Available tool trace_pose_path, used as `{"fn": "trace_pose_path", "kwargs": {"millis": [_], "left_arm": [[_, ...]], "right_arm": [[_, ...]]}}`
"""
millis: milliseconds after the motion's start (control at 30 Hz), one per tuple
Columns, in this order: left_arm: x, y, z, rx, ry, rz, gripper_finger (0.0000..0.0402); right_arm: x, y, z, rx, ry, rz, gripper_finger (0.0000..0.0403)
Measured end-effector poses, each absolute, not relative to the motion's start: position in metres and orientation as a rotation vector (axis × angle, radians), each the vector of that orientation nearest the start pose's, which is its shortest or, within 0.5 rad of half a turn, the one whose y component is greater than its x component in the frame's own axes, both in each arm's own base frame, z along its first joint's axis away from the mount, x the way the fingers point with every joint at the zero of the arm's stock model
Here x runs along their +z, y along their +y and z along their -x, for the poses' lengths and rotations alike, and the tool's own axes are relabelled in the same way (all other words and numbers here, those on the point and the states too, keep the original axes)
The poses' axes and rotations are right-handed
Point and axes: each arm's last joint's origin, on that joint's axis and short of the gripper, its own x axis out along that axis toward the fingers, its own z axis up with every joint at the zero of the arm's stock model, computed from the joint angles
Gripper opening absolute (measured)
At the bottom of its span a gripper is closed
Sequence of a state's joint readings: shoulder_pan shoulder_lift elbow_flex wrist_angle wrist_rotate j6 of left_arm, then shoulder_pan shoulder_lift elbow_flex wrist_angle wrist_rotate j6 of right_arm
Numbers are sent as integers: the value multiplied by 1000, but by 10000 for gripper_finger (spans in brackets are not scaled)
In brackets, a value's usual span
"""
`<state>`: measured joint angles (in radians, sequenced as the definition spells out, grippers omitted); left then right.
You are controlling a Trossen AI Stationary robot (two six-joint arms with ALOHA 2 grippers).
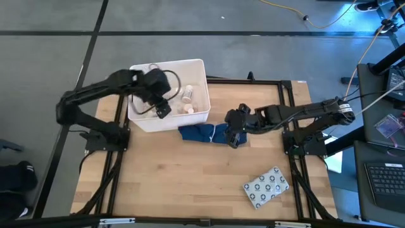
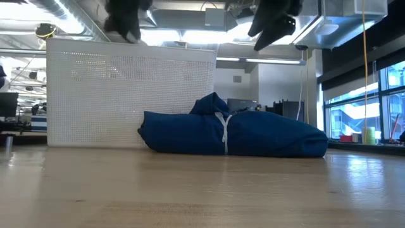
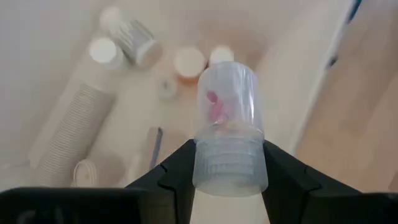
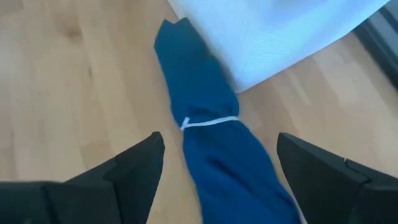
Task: Pick & place medical supplies in basket/bin
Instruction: Put the transparent pill bottle into the white container
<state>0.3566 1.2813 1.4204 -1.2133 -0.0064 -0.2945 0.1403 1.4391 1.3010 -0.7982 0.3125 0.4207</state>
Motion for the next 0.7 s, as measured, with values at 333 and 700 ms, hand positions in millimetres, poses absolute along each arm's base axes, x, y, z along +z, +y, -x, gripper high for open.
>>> {"fn": "trace_pose_path", "kwargs": {"millis": [333, 700], "left_arm": [[329, 143, -247, 289, 1341, 253, 138], [305, 155, -278, 104, 1622, -402, 138]], "right_arm": [[315, -5, -294, -436, 854, -179, 309], [315, -21, -293, -488, 850, -203, 310]]}}
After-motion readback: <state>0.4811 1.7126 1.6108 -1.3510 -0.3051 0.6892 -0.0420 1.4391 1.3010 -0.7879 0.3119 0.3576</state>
